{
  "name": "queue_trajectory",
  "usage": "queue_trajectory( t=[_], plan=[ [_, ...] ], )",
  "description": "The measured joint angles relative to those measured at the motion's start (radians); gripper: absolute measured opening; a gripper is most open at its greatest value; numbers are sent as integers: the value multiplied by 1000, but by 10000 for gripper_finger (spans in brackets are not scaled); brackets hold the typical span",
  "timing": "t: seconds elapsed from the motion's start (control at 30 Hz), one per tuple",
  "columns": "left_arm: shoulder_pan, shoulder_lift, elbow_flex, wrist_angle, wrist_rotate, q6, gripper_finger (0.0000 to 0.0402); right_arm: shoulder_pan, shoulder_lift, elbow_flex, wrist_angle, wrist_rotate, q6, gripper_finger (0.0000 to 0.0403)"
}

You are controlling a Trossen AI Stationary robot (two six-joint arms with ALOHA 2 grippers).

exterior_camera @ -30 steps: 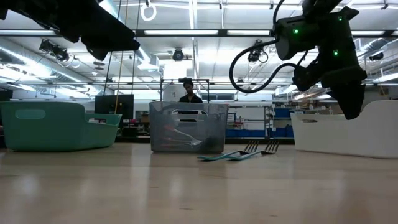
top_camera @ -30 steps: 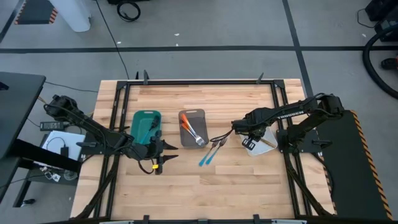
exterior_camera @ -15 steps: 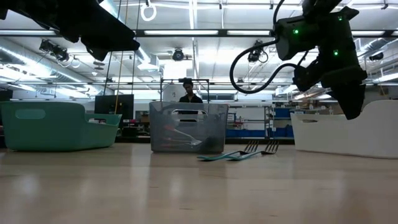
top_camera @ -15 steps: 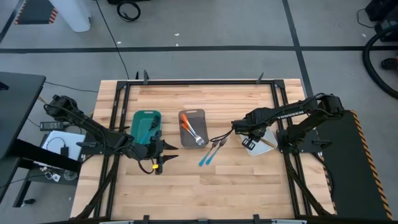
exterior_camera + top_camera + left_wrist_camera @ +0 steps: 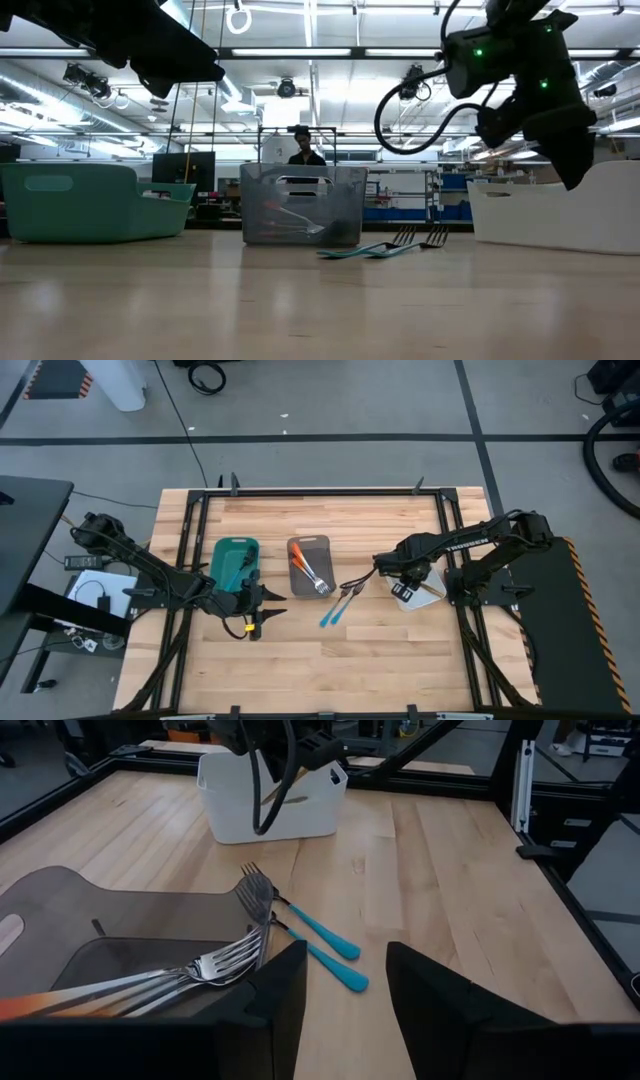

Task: Sort silverware by color (type)
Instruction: Put the gold fork into the white bin, then put the blue fork into the green bin

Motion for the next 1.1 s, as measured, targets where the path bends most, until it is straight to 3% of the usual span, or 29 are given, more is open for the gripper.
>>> queue_trajectory(
  t=[0.7,1.1],
  plan=[
    [0,0,0,0,0,0,149,1,-1,0,-30,-30,3,187],
    [0,0,0,0,0,5,149,1,-71,91,-110,2,7,192]
  ],
)
